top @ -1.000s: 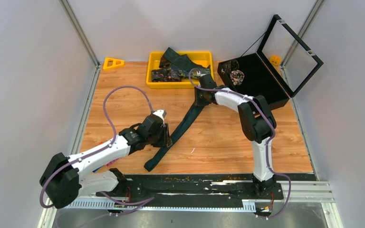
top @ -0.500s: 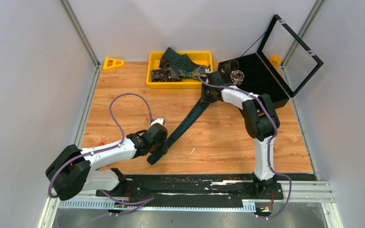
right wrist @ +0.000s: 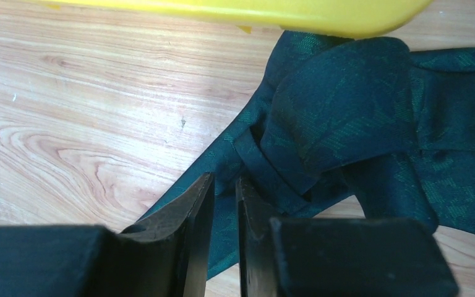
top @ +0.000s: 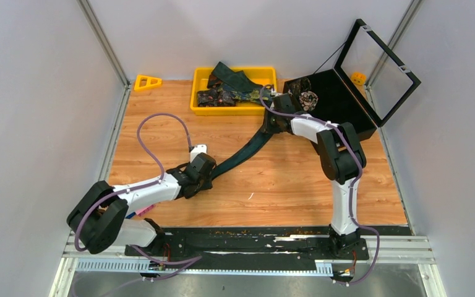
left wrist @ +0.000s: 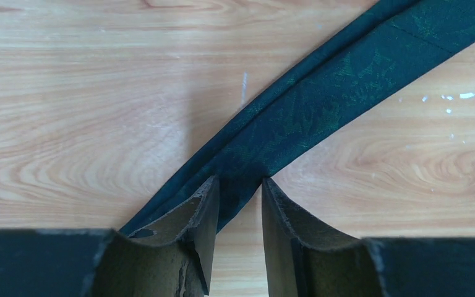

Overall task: Roll the ties
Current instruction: Flatten out the tie at the center of the board.

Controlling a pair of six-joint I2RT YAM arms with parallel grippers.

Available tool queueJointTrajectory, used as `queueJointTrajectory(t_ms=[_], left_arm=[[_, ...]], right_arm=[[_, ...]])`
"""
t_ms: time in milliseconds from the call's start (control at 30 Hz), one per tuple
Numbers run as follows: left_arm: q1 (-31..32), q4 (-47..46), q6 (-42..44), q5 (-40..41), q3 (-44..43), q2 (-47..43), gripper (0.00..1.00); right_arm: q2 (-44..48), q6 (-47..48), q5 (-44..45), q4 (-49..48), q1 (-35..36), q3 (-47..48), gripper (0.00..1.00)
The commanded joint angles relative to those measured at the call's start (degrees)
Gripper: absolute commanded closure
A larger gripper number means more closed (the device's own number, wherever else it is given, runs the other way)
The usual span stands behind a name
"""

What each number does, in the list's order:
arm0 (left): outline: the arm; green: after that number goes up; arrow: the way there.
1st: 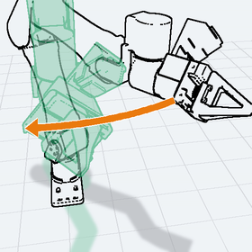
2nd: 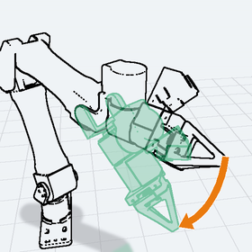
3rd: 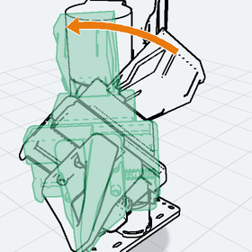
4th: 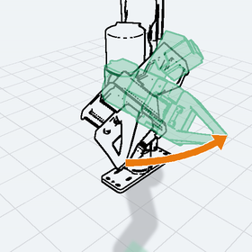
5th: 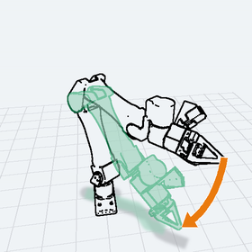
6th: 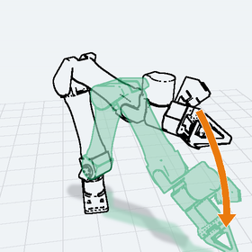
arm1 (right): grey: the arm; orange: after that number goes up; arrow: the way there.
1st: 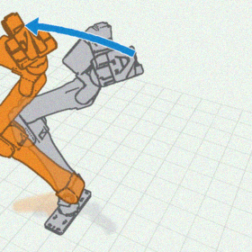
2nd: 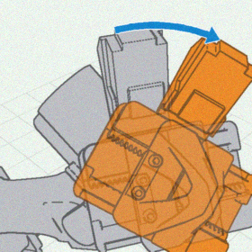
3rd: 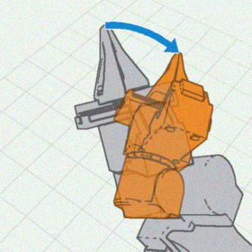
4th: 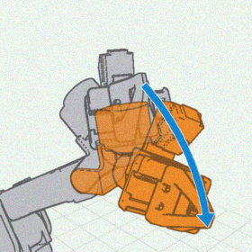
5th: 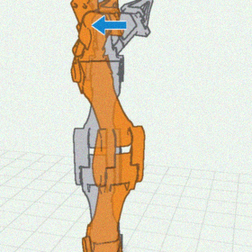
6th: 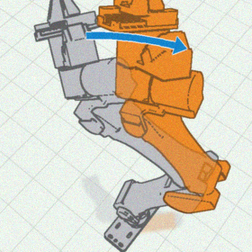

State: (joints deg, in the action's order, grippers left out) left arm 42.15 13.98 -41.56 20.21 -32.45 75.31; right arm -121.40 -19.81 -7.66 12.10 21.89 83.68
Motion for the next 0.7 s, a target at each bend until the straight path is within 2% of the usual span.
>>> queueJointTrajectory(t_ms=[0, 167, 200, 300, 433, 500, 667], left_arm=[[-1.25, 2.93, 2.51, 0.99, 1.13, -0.44, 0.59], [-1.2, 7.86, 1.37, 0.89, 0.47, -9.53, 0.48], [-1.23, 9.76, 0.86, 1.72, -0.08, -11.37, 0.41], [-1.28, 15.77, -1.64, 4.35, -1.4, -17.68, 0.28], [-1.27, 21.78, -6.94, 8.1, -0.8, -25.93, 0.02], [-1.27, 23.47, -10.38, 9.42, 0.87, -30.95, 0.0], [-1.71, 29.02, -22.88, 10.52, 6.45, -41.76, 0.08]], right_arm=[[1.66, -1.92, -1.39, -1.68, 0.06, -2.77, 0.79], [5.21, -1.9, -2.45, -2.27, 1.14, -2.87, 0.77], [6.34, -1.96, -2.48, -2.45, 1.54, -3.06, 0.76], [10.32, -1.75, -1.95, -2.32, 3.03, -3.19, 0.72], [16.26, -2.23, -0.33, -2.14, 4.46, -4.79, 0.65], [19.43, -3.11, -0.06, -2.35, 5.08, -6.72, 0.63], [27.72, -3.38, 1.52, -2.73, 8.57, -14.98, 0.62]])
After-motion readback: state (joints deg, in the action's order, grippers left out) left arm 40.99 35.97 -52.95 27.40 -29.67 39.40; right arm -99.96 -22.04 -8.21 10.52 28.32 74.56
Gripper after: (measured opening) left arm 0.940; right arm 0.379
